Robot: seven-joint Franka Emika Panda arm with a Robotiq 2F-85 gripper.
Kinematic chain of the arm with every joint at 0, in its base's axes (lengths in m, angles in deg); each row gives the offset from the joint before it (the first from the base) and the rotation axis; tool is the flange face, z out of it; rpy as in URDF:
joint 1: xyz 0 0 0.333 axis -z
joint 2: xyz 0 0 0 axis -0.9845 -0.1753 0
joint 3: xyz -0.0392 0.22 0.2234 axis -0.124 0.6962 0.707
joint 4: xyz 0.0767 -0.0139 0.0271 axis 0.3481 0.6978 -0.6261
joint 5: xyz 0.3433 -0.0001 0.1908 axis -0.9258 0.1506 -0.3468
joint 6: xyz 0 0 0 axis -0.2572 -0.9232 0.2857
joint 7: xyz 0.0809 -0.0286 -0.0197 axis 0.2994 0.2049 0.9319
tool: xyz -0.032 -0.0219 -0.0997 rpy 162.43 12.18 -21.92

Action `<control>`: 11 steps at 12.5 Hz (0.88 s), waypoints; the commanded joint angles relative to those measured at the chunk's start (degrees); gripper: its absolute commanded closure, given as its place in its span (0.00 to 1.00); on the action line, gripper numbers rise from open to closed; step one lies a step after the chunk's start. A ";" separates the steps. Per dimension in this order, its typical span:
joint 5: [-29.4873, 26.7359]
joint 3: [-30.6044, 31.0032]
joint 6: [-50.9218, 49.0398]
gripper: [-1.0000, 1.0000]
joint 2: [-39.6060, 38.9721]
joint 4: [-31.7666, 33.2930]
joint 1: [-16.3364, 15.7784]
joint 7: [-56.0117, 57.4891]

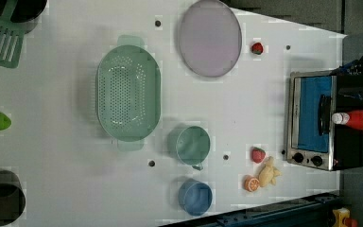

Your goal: Pick Ketchup from oven and place it on table.

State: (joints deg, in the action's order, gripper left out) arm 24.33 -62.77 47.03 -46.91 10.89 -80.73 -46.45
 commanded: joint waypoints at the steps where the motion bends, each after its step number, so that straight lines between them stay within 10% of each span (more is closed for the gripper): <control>1: -1.31 -0.17 -19.71 0.26 23.71 8.62 1.33 0.77; 3: -1.10 -0.58 -19.53 0.00 23.49 8.73 1.54 0.77; 11: -0.91 -15.30 -6.86 0.00 14.08 8.75 3.38 0.77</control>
State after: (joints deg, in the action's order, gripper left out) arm 23.04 -73.92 38.34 -28.92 18.17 -79.32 -46.45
